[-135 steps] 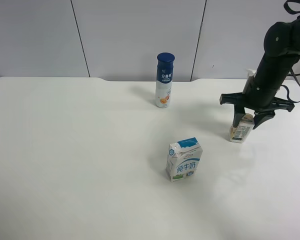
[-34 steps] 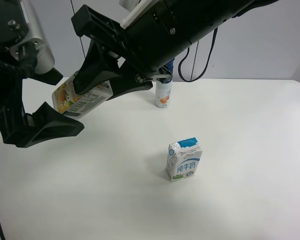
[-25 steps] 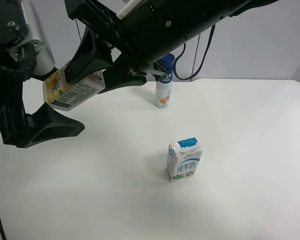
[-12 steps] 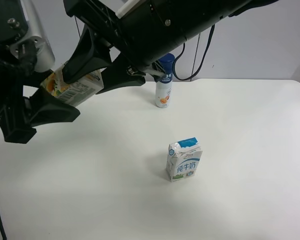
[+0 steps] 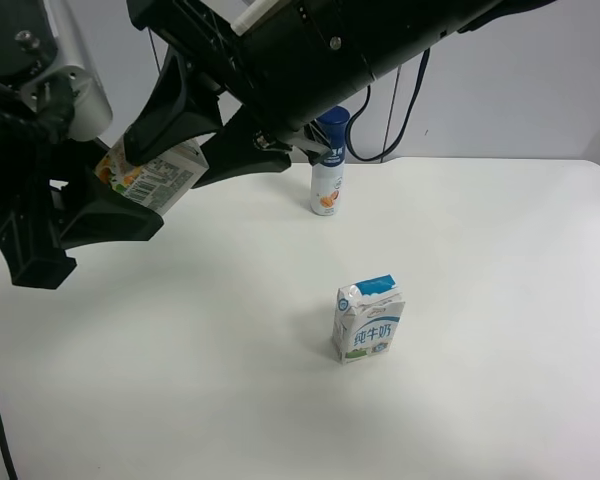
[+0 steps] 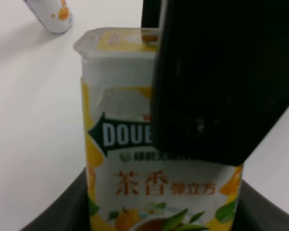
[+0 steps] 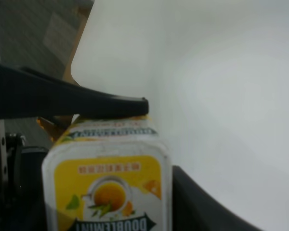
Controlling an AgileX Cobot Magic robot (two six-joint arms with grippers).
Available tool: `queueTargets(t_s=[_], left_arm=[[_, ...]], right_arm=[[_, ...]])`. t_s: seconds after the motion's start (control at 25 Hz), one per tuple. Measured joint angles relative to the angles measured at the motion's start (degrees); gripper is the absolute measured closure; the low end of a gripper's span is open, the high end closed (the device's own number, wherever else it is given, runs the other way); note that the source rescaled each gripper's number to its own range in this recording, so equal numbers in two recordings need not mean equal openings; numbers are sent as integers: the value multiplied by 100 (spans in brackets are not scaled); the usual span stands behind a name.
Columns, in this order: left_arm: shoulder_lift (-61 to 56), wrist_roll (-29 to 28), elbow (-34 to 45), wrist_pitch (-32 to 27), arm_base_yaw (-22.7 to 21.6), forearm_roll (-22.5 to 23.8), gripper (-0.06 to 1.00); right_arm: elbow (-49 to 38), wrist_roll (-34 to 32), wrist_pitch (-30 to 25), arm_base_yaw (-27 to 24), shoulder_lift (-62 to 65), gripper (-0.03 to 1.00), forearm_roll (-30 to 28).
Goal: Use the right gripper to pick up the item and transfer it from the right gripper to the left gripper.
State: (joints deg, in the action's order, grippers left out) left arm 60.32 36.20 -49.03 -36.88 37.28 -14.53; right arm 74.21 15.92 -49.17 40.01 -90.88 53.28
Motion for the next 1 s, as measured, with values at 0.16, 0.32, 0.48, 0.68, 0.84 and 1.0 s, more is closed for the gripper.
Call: queueTargets(t_s=[0.16,0.32,0.48,0.68,0.84,1.0], left_arm=[[0,0,0,0,0,-98,94],[0,0,0,0,0,-110,94],[0,0,0,0,0,-116,94],[0,0,0,0,0,-116,94],[0,0,0,0,0,-116,94],[0,0,0,0,0,-110,94]], right_arm=[[0,-178,111,0,0,14,-496],[0,-246,100,0,0,-1,-651],[0,-264,100,0,0,-2,-645],[0,-364,-115,0,0,-3,-555],[0,-390,-467,0,0,-3,-403],[0,-395,-905,0,0,-3,-372]])
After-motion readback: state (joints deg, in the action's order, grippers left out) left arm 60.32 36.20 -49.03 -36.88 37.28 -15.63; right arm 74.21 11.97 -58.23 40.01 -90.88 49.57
